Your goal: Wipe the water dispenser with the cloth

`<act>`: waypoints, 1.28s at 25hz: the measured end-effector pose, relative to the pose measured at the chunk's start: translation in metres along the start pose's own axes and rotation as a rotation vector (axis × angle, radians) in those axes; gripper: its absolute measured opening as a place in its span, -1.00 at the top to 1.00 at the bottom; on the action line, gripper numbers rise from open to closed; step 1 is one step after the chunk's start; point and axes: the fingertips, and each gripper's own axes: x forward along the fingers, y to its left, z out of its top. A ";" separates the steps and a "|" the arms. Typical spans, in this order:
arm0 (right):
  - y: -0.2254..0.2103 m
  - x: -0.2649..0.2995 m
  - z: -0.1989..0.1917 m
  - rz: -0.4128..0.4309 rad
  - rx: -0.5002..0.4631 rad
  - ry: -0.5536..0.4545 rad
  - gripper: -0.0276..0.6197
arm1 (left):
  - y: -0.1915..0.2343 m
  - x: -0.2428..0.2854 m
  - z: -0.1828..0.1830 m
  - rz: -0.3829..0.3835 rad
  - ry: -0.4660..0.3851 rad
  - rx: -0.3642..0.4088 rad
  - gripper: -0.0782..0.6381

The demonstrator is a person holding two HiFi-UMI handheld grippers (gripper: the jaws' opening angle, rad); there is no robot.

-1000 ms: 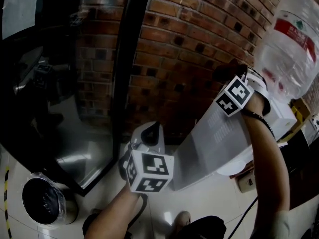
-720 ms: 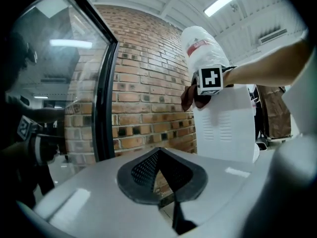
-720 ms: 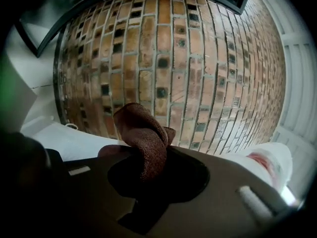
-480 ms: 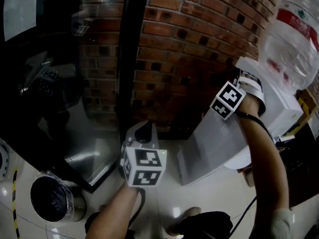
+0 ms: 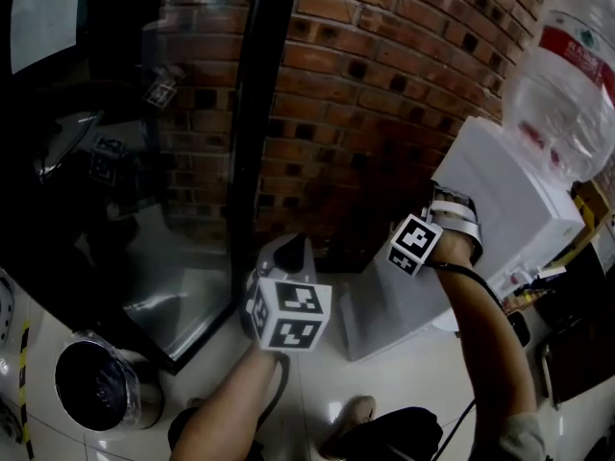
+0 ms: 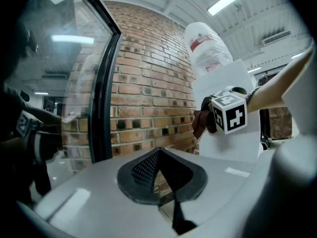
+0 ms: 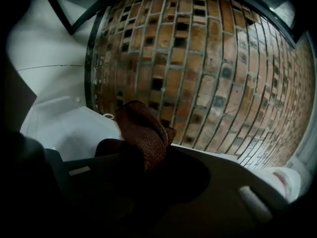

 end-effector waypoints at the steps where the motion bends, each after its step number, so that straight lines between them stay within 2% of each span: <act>1: 0.010 0.000 0.003 0.008 -0.019 -0.003 0.66 | -0.001 0.006 -0.003 -0.004 0.006 -0.003 0.78; 8: 0.077 0.005 0.026 0.081 -0.146 -0.016 0.66 | -0.018 0.056 -0.026 -0.039 0.034 -0.015 0.78; 11: 0.109 0.011 0.037 0.111 -0.212 -0.025 0.65 | -0.024 0.081 -0.044 -0.047 0.057 0.007 0.78; 17: 0.172 0.017 0.057 0.178 -0.287 -0.051 0.65 | -0.038 0.131 -0.112 -0.076 0.135 0.070 0.78; 21: 0.229 0.015 0.073 0.239 -0.345 -0.067 0.65 | -0.048 0.146 -0.170 -0.113 0.207 0.120 0.78; 27: 0.329 0.025 0.098 0.334 -0.457 -0.084 0.65 | -0.065 0.145 -0.250 -0.129 0.352 0.067 0.78; 30: 0.381 0.033 0.113 0.372 -0.502 -0.104 0.65 | -0.078 0.141 -0.267 -0.157 0.378 0.074 0.78; 32: 0.400 0.036 0.118 0.386 -0.537 -0.102 0.65 | -0.083 0.139 -0.275 -0.168 0.391 0.074 0.78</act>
